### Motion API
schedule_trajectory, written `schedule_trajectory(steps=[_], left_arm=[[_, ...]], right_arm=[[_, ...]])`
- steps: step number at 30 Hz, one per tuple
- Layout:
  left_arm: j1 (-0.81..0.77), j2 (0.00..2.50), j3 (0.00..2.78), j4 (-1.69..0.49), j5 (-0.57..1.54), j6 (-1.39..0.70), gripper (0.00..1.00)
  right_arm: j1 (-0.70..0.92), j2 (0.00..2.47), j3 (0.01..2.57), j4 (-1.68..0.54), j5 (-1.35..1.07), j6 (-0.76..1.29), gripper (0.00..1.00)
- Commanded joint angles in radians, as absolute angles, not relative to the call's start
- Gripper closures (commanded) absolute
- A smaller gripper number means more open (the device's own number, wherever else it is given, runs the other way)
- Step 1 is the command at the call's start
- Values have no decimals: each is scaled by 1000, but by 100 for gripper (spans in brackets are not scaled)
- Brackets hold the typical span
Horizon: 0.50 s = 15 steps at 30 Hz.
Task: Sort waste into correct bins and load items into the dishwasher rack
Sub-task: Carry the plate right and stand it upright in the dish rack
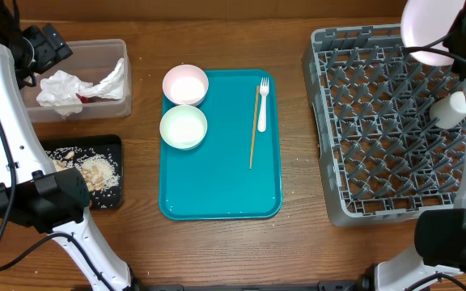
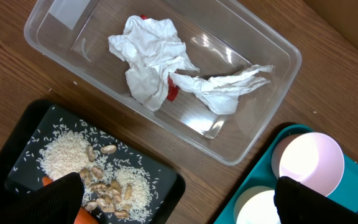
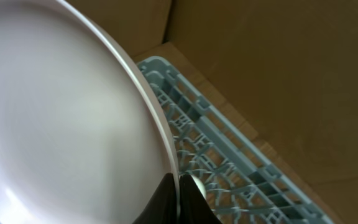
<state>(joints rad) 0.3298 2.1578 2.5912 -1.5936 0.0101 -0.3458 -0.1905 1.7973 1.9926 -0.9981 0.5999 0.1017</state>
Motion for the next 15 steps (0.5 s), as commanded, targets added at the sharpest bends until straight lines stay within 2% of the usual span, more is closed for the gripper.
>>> schedule_trajectory(steps=[1,10,15], left_arm=[[337,2120,2587,-1595,-1,-363,0],[337,2120,2587,-1595,-1,-363,0],[337,2120,2587,-1595,-1,-363,0]], right_arm=[[-207,1798,1911,-916,662,46,96],[-203,1802,1647,-616,749,-76,96],[-202,1815,1584,-462,785,-152,96]])
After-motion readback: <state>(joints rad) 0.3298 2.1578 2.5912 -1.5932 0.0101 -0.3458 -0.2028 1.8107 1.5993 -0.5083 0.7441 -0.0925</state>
